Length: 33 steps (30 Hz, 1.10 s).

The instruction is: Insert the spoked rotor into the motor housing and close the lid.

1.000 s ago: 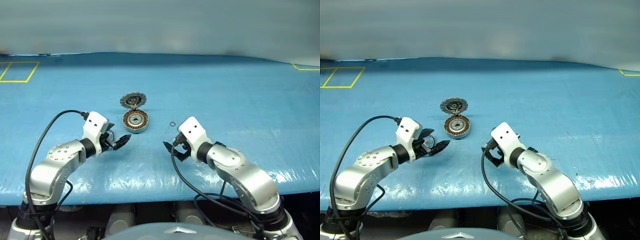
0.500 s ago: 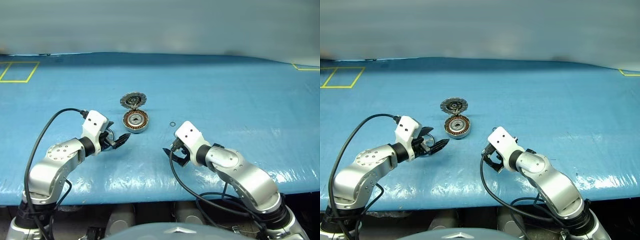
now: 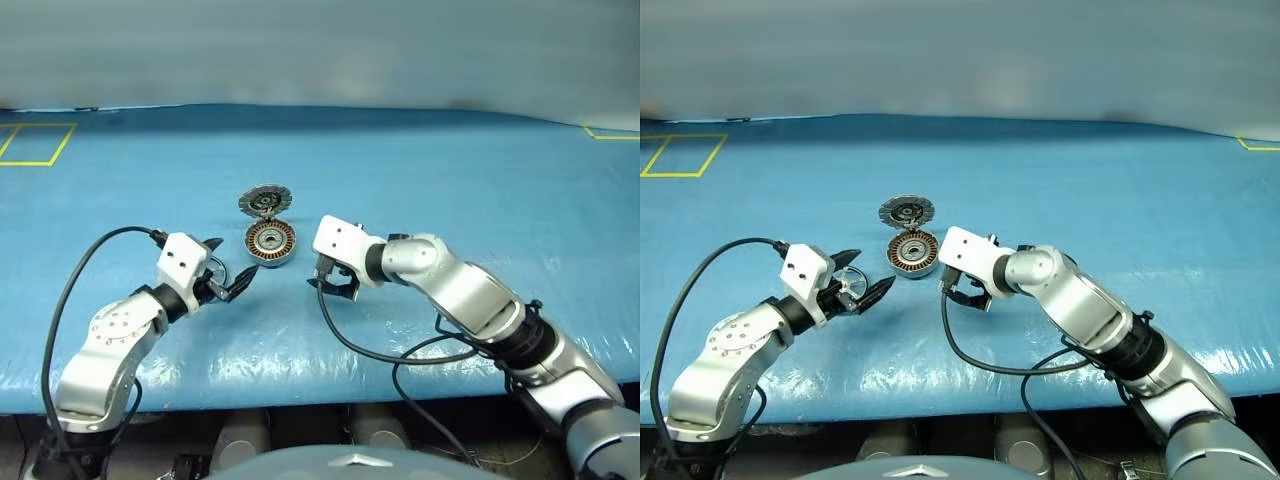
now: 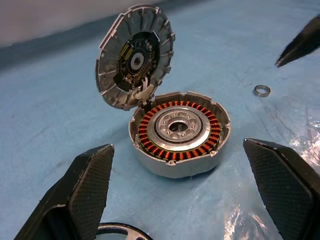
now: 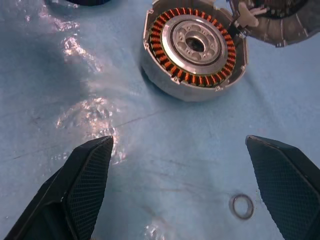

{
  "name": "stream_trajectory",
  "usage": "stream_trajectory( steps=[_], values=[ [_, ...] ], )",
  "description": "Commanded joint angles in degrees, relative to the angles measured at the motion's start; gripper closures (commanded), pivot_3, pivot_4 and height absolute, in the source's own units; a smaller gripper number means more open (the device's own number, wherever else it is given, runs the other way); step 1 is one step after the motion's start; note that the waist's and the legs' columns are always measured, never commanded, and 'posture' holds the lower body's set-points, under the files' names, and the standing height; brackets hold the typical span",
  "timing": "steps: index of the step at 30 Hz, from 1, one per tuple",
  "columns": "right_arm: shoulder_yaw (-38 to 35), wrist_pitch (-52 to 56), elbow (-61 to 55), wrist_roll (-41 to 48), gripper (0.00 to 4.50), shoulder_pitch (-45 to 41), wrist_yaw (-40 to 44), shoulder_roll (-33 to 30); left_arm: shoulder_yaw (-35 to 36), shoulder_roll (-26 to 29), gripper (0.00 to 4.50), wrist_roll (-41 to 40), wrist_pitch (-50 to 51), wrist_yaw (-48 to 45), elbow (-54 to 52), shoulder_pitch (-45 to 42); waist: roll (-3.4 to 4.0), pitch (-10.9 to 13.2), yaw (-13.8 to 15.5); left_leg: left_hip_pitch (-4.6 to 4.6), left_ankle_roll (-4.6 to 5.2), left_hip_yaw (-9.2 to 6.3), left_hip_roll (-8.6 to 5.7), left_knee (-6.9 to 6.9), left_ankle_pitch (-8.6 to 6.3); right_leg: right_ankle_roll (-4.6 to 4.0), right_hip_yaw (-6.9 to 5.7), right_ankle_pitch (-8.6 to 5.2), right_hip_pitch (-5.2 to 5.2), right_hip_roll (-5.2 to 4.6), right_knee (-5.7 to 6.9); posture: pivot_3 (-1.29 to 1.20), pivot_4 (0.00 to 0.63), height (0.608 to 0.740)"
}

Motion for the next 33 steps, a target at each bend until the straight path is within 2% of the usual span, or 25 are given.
stream_trajectory(
  steps=[1, 6, 12, 21, 33],
  values=[
    [1.7, -4.0, 3.0, -1.8, 0.03, -3.9, 3.5, 1.6, 0.6, 2.0, 0.0, 0.8, -2.3, -2.0, -2.2, 2.0, 0.0, 0.0, 0.2, -0.03, 0.0, -0.05, 0.0, 0.0, 0.0, 0.0, -0.04, -0.02, 0.0, 0.0, 0.0, 0.0, 0.15, 0.74],
    [5.7, -8.5, 10.7, -5.0, 0.03, -8.5, 8.0, 5.3, 1.7, 4.9, 0.0, -0.4, 0.3, -4.0, -4.1, 6.5, 0.04, 0.0, 0.0, -0.03, 0.01, -0.03, 0.01, 0.0, -0.01, 0.01, -0.05, -0.03, -0.02, -0.01, 0.01, 0.0, 0.15, 0.74],
    [8.4, -12.7, 18.2, -8.3, 0.03, -11.0, 11.9, 9.7, 4.1, 3.7, 0.0, -1.5, 1.2, -1.9, -7.4, 9.7, 0.06, 0.0, 0.0, -0.03, 0.01, -0.04, 0.03, 0.01, -0.01, -0.03, -0.08, -0.03, -0.03, -0.02, 0.04, 0.0, 0.15, 0.74],
    [6.7, -19.2, 29.9, -12.6, 0.03, -14.8, 12.5, 16.7, 6.1, 1.7, 0.0, -1.5, 0.6, -0.4, -9.6, 12.0, 0.07, 0.0, -0.2, 0.0, 0.0, -0.03, 0.03, 0.0, 0.0, -0.13, -0.1, 0.04, -0.04, -0.01, 0.06, 0.0, 0.15, 0.74],
    [5.4, -24.8, 40.4, -16.7, 0.03, -15.0, 13.9, 21.3, 5.7, 0.1, 0.0, -0.9, -0.1, 0.5, -9.8, 12.2, 0.08, 0.0, -0.3, 0.0, 0.0, -0.04, 0.03, -0.01, 0.0, -0.14, -0.1, 0.05, -0.04, -0.01, 0.07, 0.0, 0.15, 0.74]
  ],
)
